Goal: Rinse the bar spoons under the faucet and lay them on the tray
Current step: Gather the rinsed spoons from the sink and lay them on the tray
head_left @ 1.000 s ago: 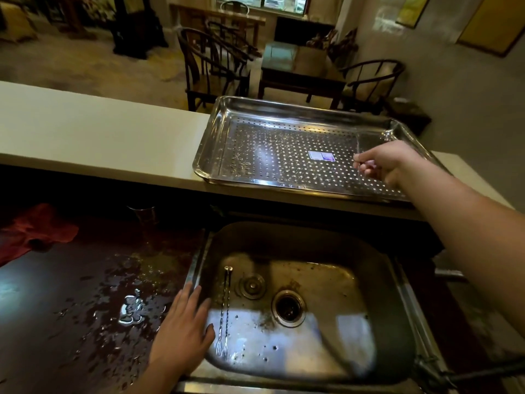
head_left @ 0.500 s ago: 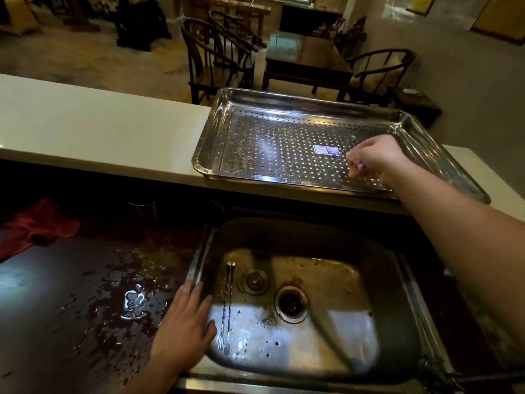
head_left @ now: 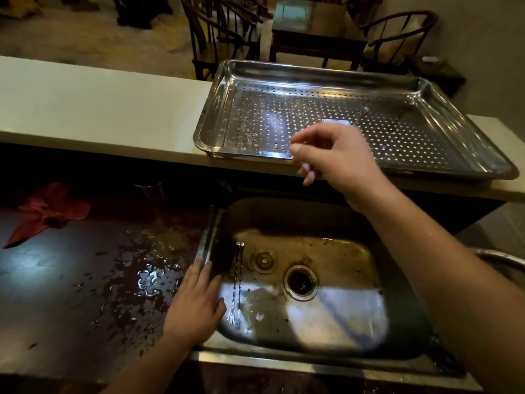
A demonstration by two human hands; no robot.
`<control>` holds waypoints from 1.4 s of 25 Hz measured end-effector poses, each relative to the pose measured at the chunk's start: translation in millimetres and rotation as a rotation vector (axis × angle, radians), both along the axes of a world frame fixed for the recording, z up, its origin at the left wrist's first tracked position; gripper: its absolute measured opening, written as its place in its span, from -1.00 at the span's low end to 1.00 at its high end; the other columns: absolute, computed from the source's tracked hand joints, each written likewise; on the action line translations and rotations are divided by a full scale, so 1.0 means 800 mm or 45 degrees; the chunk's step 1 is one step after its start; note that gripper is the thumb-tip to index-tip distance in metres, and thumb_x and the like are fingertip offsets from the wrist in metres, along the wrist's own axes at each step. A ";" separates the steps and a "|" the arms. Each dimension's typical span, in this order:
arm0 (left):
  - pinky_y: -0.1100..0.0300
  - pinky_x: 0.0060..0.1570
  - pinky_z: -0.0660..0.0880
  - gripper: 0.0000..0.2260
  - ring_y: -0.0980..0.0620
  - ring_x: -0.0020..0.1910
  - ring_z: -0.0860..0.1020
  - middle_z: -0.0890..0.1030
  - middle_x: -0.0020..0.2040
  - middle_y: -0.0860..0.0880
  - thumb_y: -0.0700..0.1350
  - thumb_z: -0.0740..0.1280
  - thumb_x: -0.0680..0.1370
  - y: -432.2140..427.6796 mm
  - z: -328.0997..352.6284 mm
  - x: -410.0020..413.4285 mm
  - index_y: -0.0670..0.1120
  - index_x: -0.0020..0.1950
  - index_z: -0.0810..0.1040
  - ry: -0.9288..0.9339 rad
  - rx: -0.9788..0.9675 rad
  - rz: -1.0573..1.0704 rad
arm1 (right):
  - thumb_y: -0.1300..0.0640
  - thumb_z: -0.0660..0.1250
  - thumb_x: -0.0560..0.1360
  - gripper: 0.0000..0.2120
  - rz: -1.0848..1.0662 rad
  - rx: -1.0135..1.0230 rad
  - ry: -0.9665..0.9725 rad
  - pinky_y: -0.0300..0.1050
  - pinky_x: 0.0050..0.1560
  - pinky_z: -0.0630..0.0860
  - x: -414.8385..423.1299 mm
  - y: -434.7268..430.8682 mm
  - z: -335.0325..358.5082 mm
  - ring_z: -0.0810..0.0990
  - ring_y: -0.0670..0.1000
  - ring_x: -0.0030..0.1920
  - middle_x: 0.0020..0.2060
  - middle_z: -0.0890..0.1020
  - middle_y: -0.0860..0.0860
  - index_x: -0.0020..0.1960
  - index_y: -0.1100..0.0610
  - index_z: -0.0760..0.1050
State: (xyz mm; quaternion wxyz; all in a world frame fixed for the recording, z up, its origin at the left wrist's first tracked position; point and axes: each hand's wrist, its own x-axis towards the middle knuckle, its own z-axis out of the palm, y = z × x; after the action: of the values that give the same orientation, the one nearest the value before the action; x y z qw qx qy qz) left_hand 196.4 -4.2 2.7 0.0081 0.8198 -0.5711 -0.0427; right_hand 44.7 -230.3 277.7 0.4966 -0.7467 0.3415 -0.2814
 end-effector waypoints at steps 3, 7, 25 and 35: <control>0.12 0.45 -0.41 -0.52 -0.11 0.51 0.14 0.37 0.46 -0.12 0.20 0.17 0.49 0.001 0.005 -0.001 0.00 0.31 0.50 0.027 0.022 0.001 | 0.31 0.40 0.51 -0.86 0.111 0.077 0.034 -0.07 -0.38 0.60 0.005 0.027 -0.032 0.58 0.04 -0.36 -0.26 0.63 0.19 0.07 0.28 0.60; 0.09 0.47 -0.34 -0.51 -0.12 0.54 0.07 0.33 0.49 -0.12 0.20 0.14 0.51 -0.001 0.002 0.001 -0.01 0.35 0.47 -0.003 -0.010 -0.013 | 0.29 0.41 0.51 -0.93 0.194 0.282 0.149 -0.15 -0.48 0.55 0.016 0.046 -0.112 0.56 0.01 -0.42 -0.32 0.61 0.14 0.00 0.25 0.61; -0.15 0.48 0.11 -0.52 -0.16 0.56 -0.08 0.24 0.53 -0.19 0.10 0.19 0.54 -0.011 -0.018 0.009 -0.09 0.39 0.41 -0.009 0.057 -0.047 | 0.27 0.26 0.56 -0.82 0.018 0.242 1.275 -0.11 -0.04 0.58 0.101 0.083 -0.483 0.66 0.13 0.05 0.01 0.69 0.12 0.06 0.17 0.63; -0.13 0.46 0.12 -0.53 -0.16 0.56 -0.06 0.27 0.51 -0.19 0.10 0.20 0.52 -0.011 -0.017 0.010 -0.09 0.36 0.45 -0.007 0.061 -0.040 | 0.13 0.34 0.49 -0.82 -0.046 0.309 1.290 -0.09 0.01 0.57 0.109 0.084 -0.507 0.65 0.16 0.09 0.05 0.68 0.14 0.04 0.16 0.63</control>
State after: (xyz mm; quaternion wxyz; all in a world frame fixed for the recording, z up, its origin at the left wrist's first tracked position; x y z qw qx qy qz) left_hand 204.0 -13.2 -11.2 -0.0137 0.8107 -0.5828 -0.0541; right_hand 131.8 -162.9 -128.0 0.3470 -0.7204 0.5819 0.1484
